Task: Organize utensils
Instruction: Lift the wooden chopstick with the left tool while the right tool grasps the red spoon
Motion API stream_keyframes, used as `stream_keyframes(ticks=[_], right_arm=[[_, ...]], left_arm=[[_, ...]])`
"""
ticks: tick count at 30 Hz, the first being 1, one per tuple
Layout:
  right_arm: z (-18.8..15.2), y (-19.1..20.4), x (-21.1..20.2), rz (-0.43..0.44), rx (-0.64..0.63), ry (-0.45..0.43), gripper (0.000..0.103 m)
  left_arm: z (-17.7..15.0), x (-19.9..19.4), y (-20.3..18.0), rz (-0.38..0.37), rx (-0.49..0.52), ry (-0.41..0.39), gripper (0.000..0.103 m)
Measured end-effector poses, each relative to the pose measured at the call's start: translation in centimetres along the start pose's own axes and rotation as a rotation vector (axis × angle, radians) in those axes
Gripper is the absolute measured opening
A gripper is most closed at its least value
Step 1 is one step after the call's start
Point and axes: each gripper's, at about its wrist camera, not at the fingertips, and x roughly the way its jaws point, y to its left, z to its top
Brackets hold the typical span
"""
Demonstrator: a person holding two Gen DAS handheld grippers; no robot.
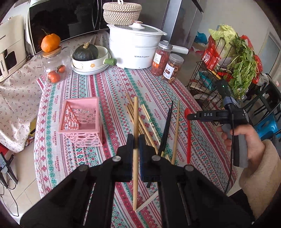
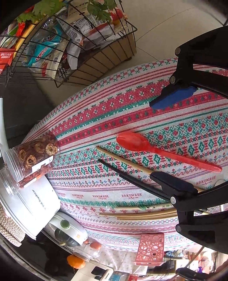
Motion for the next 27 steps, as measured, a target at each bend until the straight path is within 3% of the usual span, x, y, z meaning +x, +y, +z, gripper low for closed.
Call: stream_keyframes(ticks=[7,12,13,22,27], right_arm=[[0.6,1.3,2.1,-0.105,-0.053,-0.017,0.056],[0.6,3.0,2.8,-0.227,-0.145,-0.058,0.036],[0.5,3.3,2.8,-0.226,-0.165,-0.067,0.028],[0.0,2.7,0.4,-0.162,-0.148,-0.127,0.027],[-0.5,3.5,-3.4,-0.099,-0.163,-0.219,0.027]], left_arm=[[-0.7,-1.6,1.1,-0.024,-0.033,-0.033,0.007],[-1.2,-2.7,1.9,-0.029,-0.046,-0.052,0.007],[-1.4,-3.0,2.1,-0.027,-0.050,-0.060,0.007],[-1.5,-6.5,2.8,-0.044,-0.056,-0.152,0.007],[-0.9,-9.9,3.3,-0.045,-0.083,-0.285,0.007]])
